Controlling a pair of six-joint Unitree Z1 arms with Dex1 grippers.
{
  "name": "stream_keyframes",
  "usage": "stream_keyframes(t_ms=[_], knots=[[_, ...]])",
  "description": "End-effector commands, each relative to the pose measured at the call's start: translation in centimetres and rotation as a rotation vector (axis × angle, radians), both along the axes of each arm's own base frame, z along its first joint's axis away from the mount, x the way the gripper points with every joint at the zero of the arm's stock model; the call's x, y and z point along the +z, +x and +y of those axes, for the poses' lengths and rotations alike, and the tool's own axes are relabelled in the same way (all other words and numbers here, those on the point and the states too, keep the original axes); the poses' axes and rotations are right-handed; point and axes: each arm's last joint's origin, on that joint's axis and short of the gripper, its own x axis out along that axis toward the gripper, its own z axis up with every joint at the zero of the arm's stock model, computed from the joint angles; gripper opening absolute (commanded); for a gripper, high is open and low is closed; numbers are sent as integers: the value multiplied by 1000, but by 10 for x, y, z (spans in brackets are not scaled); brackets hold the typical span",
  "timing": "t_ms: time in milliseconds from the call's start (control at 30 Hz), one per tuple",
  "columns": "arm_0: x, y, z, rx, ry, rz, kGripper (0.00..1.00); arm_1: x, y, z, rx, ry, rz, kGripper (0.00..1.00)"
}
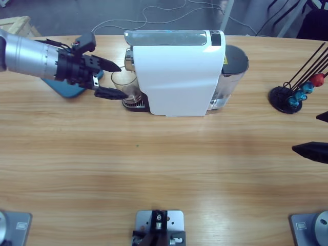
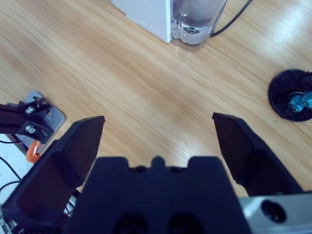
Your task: Pour coffee
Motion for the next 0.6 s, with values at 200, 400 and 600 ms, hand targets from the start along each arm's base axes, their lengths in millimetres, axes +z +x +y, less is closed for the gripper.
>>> stream_keyframes(t_ms=[200,400,600], knots=[[-6,8,-9,-2,14,-4,1000,-1,-2,-3,-18,-11,-5,1000],[21,-12,5,17,-8,-59,1000,1,2,-1,-16,0,-15,1000],[29,-35,19,37,0,-77,1000,2,-1,-2,-12,10,-21,1000]])
